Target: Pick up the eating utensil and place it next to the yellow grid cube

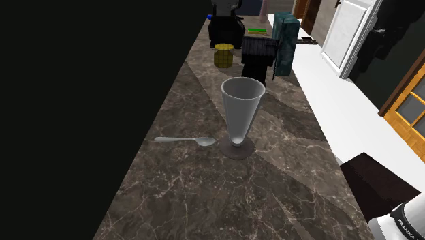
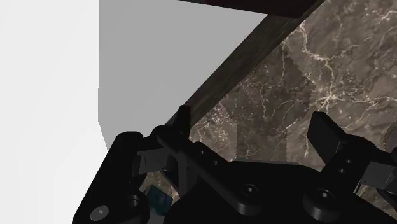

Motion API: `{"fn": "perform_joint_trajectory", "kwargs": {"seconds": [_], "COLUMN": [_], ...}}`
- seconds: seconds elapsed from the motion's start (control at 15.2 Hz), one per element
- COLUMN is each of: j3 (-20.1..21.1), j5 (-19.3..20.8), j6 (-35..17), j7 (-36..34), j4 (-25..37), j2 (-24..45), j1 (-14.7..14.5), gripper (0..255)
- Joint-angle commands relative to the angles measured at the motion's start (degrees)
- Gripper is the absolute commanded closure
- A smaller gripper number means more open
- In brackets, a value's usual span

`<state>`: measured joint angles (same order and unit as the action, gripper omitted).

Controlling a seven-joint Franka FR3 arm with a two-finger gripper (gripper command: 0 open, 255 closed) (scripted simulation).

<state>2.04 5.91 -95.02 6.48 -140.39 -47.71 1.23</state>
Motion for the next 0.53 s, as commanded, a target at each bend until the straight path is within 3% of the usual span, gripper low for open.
{"fn": "perform_joint_trajectory", "kwargs": {"seconds": [0.0,0.46], "j3": [0.0,2.8], "j5": [0.0,-4.5], "j6": [0.0,-10.7], "j7": [0.0,-0.4], "j4": [0.0,-0.9], "j2": [0.0,9.0], "j1": [0.0,-4.3], "gripper": [0,0]}}
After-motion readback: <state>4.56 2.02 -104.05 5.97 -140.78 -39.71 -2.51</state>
